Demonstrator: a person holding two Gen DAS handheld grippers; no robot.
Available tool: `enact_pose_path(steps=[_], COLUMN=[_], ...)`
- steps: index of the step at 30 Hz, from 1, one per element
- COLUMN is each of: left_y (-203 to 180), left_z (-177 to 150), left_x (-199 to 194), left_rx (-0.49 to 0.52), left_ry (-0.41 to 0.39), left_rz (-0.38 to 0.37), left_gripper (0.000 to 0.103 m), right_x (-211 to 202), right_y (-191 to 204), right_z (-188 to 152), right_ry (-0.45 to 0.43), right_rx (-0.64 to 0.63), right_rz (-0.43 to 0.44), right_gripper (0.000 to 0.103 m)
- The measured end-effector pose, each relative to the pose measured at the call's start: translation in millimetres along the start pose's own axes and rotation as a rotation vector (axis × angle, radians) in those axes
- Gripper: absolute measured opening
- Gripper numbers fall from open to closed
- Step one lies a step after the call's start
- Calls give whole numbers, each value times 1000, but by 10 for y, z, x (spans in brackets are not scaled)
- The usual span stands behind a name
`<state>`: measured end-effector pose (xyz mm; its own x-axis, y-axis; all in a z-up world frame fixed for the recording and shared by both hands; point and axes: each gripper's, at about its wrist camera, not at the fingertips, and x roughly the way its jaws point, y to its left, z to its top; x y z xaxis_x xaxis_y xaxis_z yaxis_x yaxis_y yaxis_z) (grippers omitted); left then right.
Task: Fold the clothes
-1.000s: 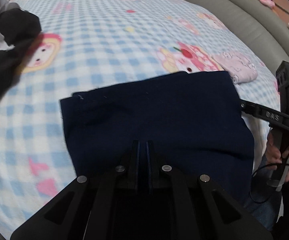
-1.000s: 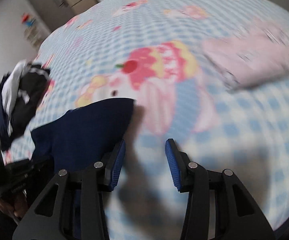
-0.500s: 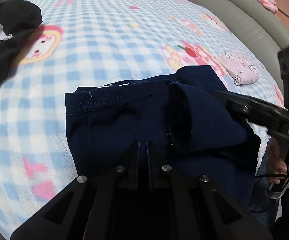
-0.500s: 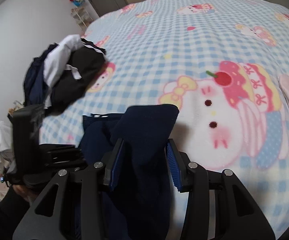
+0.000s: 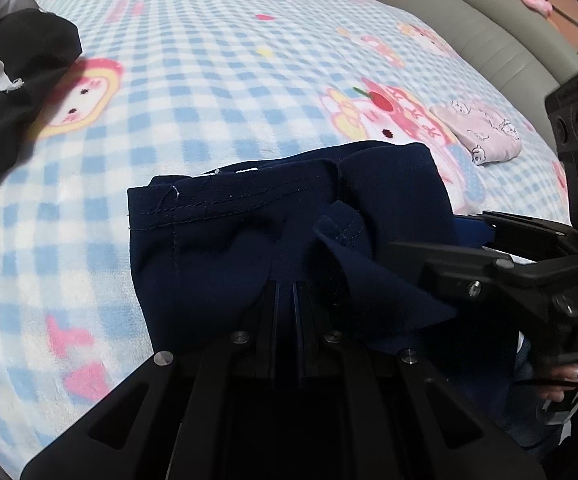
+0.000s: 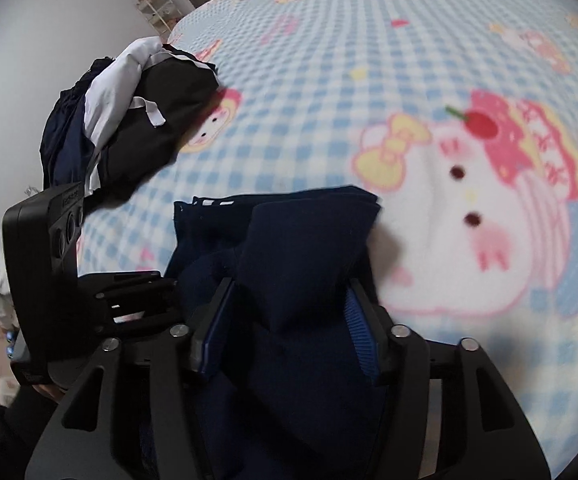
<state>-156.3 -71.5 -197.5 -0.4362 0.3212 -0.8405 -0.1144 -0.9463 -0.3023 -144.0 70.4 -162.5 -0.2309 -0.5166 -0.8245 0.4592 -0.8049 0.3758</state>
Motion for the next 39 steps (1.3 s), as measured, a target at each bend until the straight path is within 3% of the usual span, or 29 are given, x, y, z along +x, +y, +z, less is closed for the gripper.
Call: enact_pose_path(steps=[4, 6, 12, 24, 26, 29, 32, 35, 37, 39], left_y=[-36, -53, -40, -62, -69, -85, -140, -118, -82, -48], left_z=[3, 5, 22, 65, 71, 89, 92, 100, 108, 118], left_x=[32, 48, 77, 152, 147, 76, -8, 43, 106, 137], left_rx=[2, 2, -5, -20, -25, -27, 1, -15, -38, -53], left_ry=[0, 0, 4, 17, 13, -9, -45, -31, -10, 1], left_rz=[4, 6, 1, -9, -14, -22, -11, -19, -31, -45], left_gripper=[8, 8, 8, 7, 8, 8, 11, 11, 11, 11], right_x=[118, 190, 97, -572, -792, -1101, -1055, -824, -623, -533], right_y=[71, 84, -20, -899, -1008, -1048, -888, -738, -790, -913], right_z=[39, 56, -14, 28, 23, -33, -38, -52, -22, -27], right_ry=[22, 20, 28, -106, -172, -253, -202, -146, -114, -109], right_rx=[-28, -62, -108, 21, 94, 181, 113, 33, 47, 67], right_rz=[-31, -149, -248, -560, -479, -253, -107, -179, -199, -272], right_gripper=[70, 63, 30, 21, 21, 30, 31, 31, 31, 31])
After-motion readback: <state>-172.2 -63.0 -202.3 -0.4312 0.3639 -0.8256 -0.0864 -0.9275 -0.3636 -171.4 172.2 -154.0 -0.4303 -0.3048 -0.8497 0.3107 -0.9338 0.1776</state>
